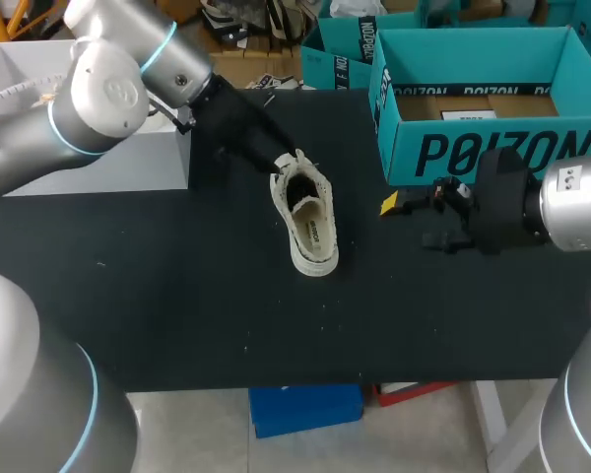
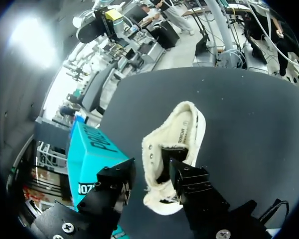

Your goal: Take the shoe out of the shoebox, open the shoe tongue, remove and reinsert the insole, then place the shoe into the shoebox

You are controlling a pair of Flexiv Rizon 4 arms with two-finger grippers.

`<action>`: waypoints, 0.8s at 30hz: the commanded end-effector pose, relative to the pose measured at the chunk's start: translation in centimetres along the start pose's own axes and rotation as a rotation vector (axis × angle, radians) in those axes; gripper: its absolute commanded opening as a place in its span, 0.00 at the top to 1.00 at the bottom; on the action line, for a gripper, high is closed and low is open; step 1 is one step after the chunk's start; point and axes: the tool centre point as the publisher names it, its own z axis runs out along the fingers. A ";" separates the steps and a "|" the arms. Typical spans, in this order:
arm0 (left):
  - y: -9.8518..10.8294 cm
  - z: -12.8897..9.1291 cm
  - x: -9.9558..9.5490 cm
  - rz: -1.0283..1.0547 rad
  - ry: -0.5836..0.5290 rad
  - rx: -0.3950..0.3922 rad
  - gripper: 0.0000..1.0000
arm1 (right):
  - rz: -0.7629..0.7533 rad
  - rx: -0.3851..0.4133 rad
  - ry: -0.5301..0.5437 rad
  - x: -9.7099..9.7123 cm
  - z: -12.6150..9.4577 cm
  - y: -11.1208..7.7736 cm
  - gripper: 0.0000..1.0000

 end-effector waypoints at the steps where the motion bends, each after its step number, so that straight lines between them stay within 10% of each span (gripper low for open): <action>1: -1.7 -3.6 1.7 -0.033 -0.051 -0.040 0.00 | 0.000 -0.001 -0.001 0.1 0.1 0.0 0.00; 24: -6.8 -12.3 9.6 -0.461 0.110 -0.167 0.00 | 0.000 -0.001 -0.001 0.1 0.1 0.0 0.00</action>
